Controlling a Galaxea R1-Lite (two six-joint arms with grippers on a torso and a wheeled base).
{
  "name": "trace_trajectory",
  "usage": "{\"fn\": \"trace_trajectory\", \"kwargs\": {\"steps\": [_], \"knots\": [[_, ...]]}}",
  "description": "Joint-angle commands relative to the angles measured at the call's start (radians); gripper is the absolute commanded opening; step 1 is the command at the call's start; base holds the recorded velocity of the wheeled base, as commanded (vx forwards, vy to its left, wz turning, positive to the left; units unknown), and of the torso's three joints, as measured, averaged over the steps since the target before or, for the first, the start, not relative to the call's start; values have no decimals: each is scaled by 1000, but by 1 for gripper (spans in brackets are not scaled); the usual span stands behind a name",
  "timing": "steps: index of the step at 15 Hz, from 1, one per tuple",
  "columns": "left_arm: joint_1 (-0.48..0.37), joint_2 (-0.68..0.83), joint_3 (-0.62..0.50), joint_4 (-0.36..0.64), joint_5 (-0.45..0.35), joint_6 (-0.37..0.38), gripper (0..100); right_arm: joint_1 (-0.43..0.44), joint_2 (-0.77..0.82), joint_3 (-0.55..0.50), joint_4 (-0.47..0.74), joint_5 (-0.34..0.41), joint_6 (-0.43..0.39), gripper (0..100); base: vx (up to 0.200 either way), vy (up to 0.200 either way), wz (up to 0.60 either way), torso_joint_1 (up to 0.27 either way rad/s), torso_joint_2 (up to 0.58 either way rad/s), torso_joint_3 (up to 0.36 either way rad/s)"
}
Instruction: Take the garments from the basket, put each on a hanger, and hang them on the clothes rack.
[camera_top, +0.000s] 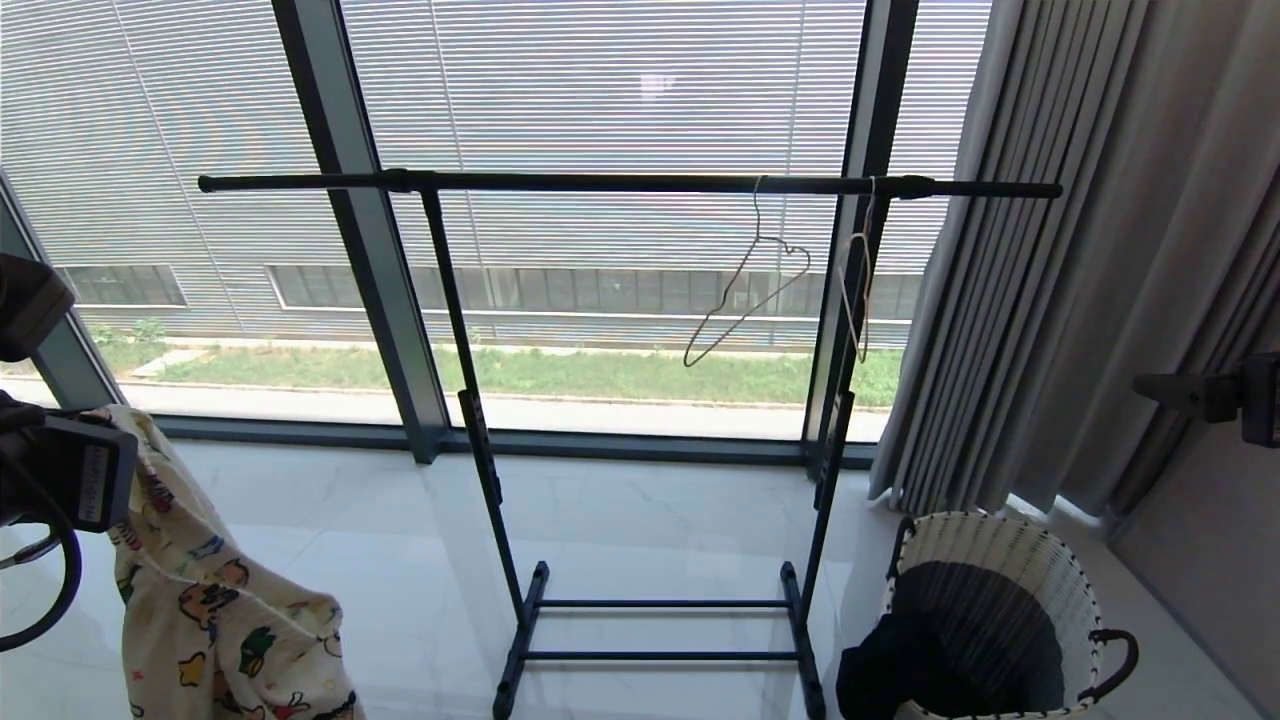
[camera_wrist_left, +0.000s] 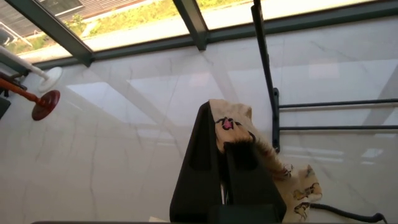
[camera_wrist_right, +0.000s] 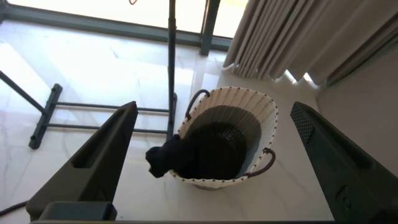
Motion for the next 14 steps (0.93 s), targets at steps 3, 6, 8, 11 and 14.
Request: {"fn": "trace_trajectory", "kwargs": {"steps": [3,6,8,11,14], "knots": [[0,-10,-1,1,0,0,0,0,-15,19,3,10,-17,100,0,67,0,77,-167,-90],[0,-19,1,4,2,2,0,6,-15,21,0,15,-18,100,0,200,0,19,-27,-15],[0,-19,3,4,2,2,0,6,-15,21,0,15,-18,100,0,200,0,19,7,-5],[-1,-22,21,4,0,43,0,2,-4,11,-10,21,-17,100,0,67,0,-1,1,1],[-9,-34,29,4,-7,52,0,-9,27,1,-59,21,-17,100,0,0,0,0,0,0]]}}
